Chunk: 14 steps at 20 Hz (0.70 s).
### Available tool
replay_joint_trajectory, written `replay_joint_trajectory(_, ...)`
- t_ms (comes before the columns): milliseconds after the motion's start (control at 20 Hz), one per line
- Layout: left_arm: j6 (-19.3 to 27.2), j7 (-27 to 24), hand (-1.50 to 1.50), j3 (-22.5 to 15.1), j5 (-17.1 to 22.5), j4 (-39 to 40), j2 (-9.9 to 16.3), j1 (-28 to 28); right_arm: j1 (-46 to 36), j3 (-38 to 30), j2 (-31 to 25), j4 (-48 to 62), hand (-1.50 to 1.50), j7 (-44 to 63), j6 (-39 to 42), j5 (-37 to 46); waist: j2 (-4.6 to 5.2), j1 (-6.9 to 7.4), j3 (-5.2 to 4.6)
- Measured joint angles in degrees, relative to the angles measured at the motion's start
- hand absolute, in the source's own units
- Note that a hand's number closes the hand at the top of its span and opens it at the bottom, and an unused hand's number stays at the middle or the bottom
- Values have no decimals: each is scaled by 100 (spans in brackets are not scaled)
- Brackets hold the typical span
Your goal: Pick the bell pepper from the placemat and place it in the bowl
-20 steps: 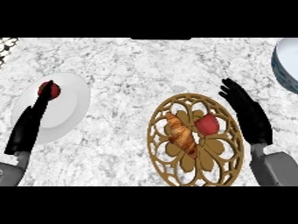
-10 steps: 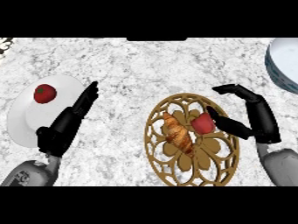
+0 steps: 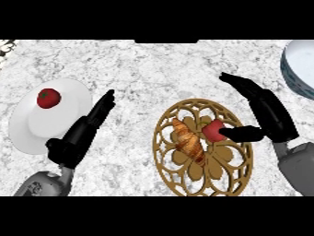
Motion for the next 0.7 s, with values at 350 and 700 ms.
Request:
replay_joint_trajectory(350, -108, -36, 0, 10, 19, 42, -6, 17, -641, 700, -802, -331, -150, 1943, 2016, 450, -17, 45, -21)
replay_joint_trajectory(700, -178, 2, 0, 64, 1, 16, -25, 4, -1377, 997, -278, -895, -150, 4311, 3985, -270, -4, 61, -3)
